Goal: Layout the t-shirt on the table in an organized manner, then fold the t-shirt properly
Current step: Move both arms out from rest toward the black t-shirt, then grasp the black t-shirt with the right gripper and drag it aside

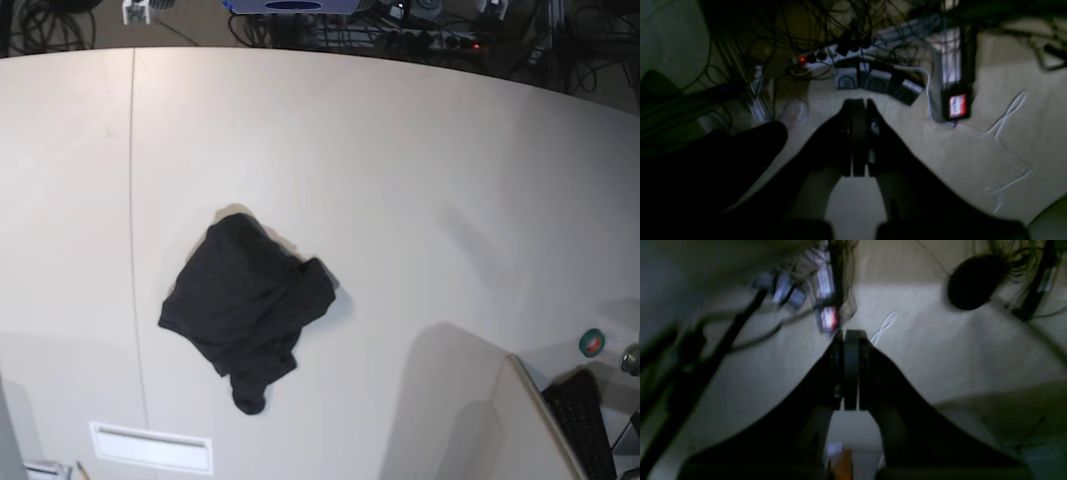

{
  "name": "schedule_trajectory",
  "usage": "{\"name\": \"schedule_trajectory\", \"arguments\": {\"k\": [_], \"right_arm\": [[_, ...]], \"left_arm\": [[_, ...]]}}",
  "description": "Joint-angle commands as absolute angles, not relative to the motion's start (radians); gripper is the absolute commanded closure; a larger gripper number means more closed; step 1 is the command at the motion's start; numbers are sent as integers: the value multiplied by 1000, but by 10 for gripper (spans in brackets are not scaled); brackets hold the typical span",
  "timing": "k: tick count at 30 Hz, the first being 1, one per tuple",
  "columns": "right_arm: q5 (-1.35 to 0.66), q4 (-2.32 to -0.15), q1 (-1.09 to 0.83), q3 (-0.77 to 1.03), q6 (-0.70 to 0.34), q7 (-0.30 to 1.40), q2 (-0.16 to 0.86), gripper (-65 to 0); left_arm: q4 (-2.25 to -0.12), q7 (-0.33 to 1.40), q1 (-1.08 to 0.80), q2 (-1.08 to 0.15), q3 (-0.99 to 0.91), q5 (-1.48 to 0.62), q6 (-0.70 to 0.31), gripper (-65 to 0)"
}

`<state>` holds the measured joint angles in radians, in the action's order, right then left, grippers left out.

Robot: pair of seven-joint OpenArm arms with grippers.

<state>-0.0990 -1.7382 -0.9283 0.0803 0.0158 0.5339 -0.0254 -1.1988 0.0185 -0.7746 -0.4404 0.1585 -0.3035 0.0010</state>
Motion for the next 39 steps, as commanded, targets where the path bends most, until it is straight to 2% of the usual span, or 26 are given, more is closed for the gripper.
{"name": "schedule_trajectory", "arguments": {"k": [1,6,10,13,14,16,19,21,24,25,26,29,33,39], "right_arm": [[-105,-1821,-947,97,12,536,-36,0],[-105,-2022,-918,110,12,545,-41,0],[-107,-2018,-742,108,8,553,-45,0],[-105,-2006,-587,47,7,553,-33,0],[-105,-1994,-521,22,7,553,-19,0],[-107,-1954,-374,-38,7,558,-2,0],[-105,-1837,-147,-94,7,645,-2,-17],[-108,-1698,24,-97,7,713,-12,-203],[-108,-1429,243,-97,7,714,-47,-459],[-110,-1333,305,-97,7,690,-54,-506],[-110,-1241,361,-97,7,650,-54,-515],[-110,-1000,484,-97,7,518,-77,-483],[-110,-694,628,-94,10,432,-99,-468],[-110,-545,674,39,12,392,-113,-467]], "left_arm": [[-1276,-5,-803,-481,154,-344,5,0],[-1578,2,-892,-595,85,-553,5,0],[-1695,5,-889,-573,-67,-584,5,0],[-1702,12,-800,-521,-117,-582,5,0],[-1699,44,-760,-509,-122,-582,5,-18],[-1702,133,-677,-492,-122,-582,5,-216],[-1707,234,-578,-453,-122,-582,5,-395],[-1707,280,-526,-430,-122,-582,5,-443],[-1709,331,-469,-420,-116,-582,5,-449],[-1709,341,-456,-420,-114,-582,5,-449],[-1709,348,-447,-420,-116,-582,5,-449],[-1709,352,-430,-420,-119,-582,5,-449],[-1701,352,-427,-424,-122,-582,5,-449],[-1670,352,-398,-426,-122,-582,5,-449]]}}
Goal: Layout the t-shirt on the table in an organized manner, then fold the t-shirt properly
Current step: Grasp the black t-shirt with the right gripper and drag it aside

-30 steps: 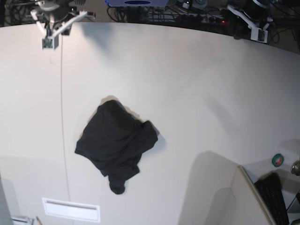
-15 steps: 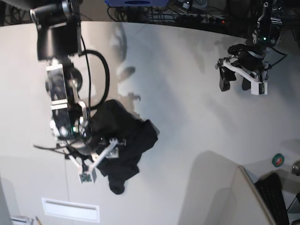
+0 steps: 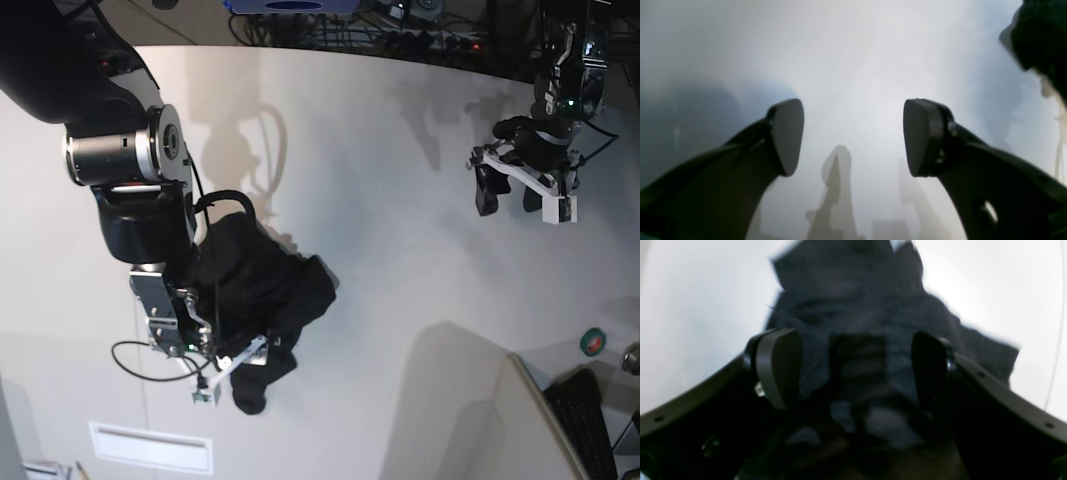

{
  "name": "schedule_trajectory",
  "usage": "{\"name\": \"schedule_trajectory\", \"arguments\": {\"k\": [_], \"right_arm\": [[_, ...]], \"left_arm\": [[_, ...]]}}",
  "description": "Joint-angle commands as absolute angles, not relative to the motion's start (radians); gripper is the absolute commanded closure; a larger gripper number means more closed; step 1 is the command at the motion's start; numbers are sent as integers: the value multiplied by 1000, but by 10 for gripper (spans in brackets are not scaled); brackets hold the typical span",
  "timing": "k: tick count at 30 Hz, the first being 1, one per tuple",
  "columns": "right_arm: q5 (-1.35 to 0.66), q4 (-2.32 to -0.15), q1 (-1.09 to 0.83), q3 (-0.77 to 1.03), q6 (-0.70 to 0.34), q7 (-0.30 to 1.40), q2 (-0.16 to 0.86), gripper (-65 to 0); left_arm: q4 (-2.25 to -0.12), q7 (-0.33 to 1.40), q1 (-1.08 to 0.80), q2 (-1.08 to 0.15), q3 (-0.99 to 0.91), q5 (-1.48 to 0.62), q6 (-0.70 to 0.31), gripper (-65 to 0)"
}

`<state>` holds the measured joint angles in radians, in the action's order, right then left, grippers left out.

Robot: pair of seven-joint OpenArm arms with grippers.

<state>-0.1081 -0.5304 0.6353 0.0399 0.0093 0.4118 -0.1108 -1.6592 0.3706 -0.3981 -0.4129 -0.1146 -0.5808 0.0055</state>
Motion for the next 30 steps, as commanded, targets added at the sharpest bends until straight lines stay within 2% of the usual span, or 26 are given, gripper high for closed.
{"name": "schedule_trajectory", "arguments": {"k": [1,4,6,10,11,12,13,16,18,22,24,30], "right_arm": [[-110,-544,674,39,12,394,-117,-467],[-110,-544,668,44,12,394,-127,-449],[-110,-544,668,48,10,395,-130,-380],[-197,-544,659,42,2,395,-136,-203],[-216,-547,657,42,-7,395,-136,-143],[-234,-549,656,42,-27,398,-136,-45],[-255,-549,654,42,-45,410,-136,0],[-329,-644,624,48,-88,562,-122,0],[-355,-848,535,45,-108,673,-107,0],[-360,-1322,305,41,-110,776,-102,0],[-360,-1484,226,41,-110,843,-102,0],[-360,-1750,47,41,-110,914,-81,0]], "left_arm": [[-1658,352,-375,-424,-114,-582,5,-449],[-1604,352,-335,-418,-110,-582,5,-449],[-1577,352,-314,-418,-110,-582,5,-449],[-1547,352,-297,-409,-114,-582,5,-449],[-1547,352,-297,-409,-114,-582,5,-449],[-1547,352,-298,-412,-114,-582,5,-449],[-1547,352,-302,-412,-113,-582,5,-449],[-1546,352,-303,-412,-113,-582,5,-448],[-1541,352,-303,-412,-113,-582,5,-448],[-1504,352,-297,-409,-111,-581,5,-448],[-1483,352,-294,-406,-111,-581,5,-448],[-1469,348,-263,-403,-74,-581,5,-446]]}}
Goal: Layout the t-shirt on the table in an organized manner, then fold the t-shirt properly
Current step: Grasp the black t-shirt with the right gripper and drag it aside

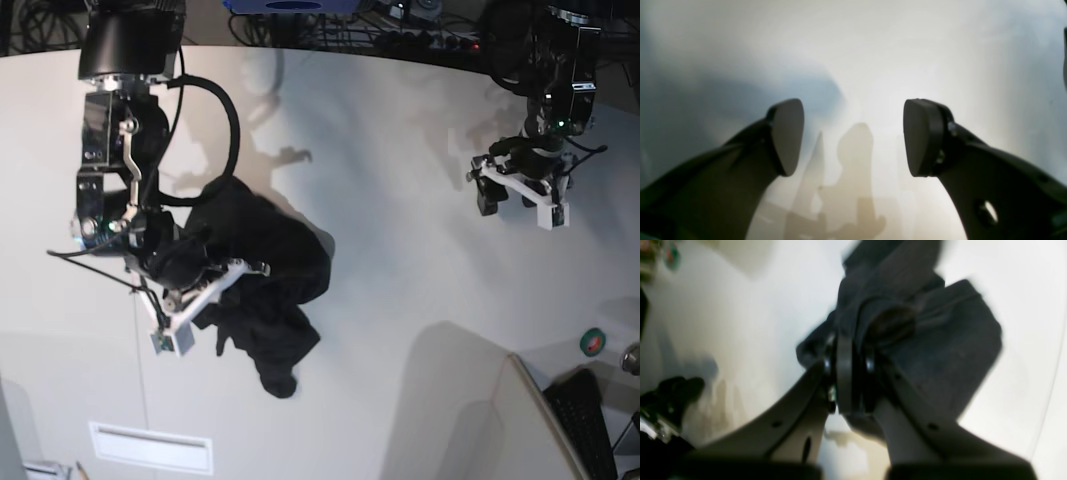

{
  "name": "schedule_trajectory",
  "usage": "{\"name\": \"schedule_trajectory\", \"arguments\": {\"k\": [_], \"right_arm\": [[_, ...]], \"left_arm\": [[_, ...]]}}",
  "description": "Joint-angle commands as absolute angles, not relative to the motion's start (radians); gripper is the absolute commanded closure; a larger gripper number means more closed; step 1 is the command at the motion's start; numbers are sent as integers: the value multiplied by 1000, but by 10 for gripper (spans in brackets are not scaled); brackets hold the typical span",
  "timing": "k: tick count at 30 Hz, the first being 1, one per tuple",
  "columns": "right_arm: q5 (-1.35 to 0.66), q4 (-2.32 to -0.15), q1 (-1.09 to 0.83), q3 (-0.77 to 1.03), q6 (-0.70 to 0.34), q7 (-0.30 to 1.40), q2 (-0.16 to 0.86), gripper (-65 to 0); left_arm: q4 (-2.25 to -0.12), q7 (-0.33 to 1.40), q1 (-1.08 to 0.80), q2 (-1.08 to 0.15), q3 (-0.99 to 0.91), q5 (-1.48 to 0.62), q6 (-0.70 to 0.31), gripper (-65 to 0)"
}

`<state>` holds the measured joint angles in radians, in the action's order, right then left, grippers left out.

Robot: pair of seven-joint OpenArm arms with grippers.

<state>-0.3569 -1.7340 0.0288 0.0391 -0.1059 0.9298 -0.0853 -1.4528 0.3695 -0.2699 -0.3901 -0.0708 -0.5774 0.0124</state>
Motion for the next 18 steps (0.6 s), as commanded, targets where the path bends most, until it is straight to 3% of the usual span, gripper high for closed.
{"name": "schedule_trajectory", "arguments": {"k": [1,8,15,18], "right_arm": [[-360,-1787,22,47,-110,915,-79,0],[-361,-2008,-196,50,-110,908,-7,0],[-358,-1922,-406,53,-101,697,8,0],[-363,-1860,-414,58,-42,720,8,0]], "left_arm": [[-1469,348,-257,-404,-54,-581,5,-446],[-1469,348,-237,-404,15,-581,5,-457],[-1458,352,-217,-401,18,-581,5,-459],[-1438,352,-214,-401,16,-581,5,-459]]}}
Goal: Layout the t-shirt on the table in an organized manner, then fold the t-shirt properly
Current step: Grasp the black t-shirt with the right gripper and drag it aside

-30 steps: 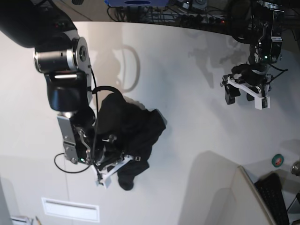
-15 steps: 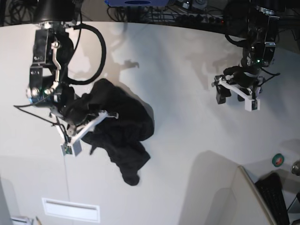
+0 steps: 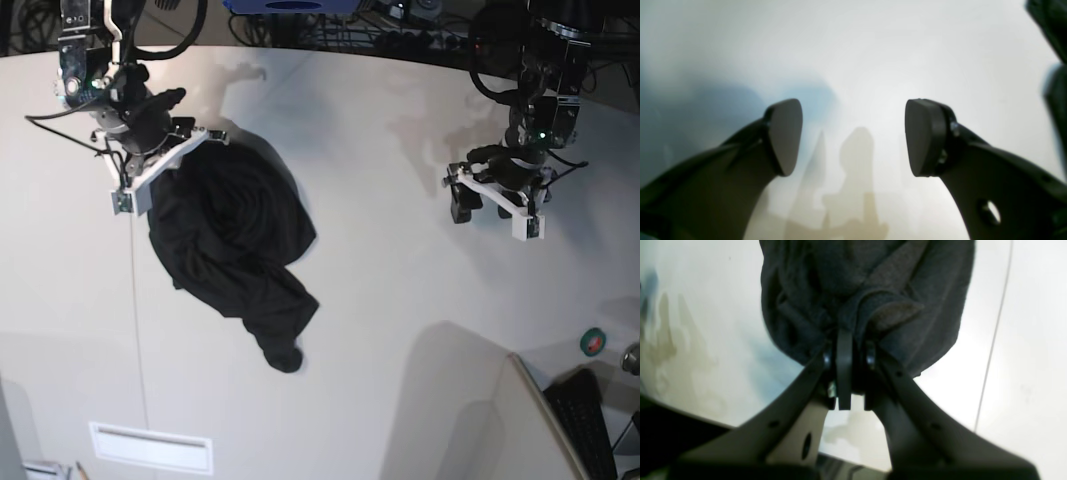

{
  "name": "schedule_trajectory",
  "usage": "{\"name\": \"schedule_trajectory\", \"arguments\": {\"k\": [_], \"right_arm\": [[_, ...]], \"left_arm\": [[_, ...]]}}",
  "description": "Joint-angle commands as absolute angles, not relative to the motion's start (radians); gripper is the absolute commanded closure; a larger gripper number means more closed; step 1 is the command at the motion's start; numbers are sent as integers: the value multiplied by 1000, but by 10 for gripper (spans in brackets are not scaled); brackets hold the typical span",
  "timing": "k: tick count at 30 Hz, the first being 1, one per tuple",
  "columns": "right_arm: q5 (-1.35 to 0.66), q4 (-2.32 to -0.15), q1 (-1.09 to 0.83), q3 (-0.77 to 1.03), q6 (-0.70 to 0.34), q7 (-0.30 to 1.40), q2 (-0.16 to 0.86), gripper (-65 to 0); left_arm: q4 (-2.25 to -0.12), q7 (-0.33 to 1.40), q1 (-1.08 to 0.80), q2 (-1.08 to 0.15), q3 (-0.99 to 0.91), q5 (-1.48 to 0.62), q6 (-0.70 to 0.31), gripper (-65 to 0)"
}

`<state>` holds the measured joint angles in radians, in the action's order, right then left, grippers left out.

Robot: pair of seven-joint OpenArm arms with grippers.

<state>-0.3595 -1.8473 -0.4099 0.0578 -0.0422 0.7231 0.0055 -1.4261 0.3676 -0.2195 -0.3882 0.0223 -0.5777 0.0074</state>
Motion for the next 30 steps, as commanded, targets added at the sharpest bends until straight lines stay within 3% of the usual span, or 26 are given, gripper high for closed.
{"name": "schedule_trajectory", "arguments": {"k": [1,3,5,7,13,19,24,30], "right_arm": [[-363,-1836,-412,56,-38,748,8,0],[-363,-1794,-406,53,-36,782,8,-30],[-363,-1771,-406,36,-36,783,8,-177],[-363,-1804,-427,21,-36,774,25,-249],[-361,-2034,-478,22,-35,723,54,-263],[-357,-1969,-222,-12,-28,757,119,-270],[-357,-1612,127,-97,-35,794,137,-387],[-357,-1021,426,-231,-30,662,133,-395]], "left_arm": [[-1437,352,-214,-401,16,-581,5,-459],[-1435,352,-214,-401,16,-581,5,-459],[-1435,352,-214,-401,18,-581,5,-459],[-1435,352,-214,-400,18,-581,5,-459],[-1434,352,-214,-400,18,-581,5,-459],[-1434,352,-223,-400,18,-581,5,-459],[-1434,352,-225,-400,18,-581,5,-459],[-1438,352,-228,-400,18,-581,5,-457]]}}
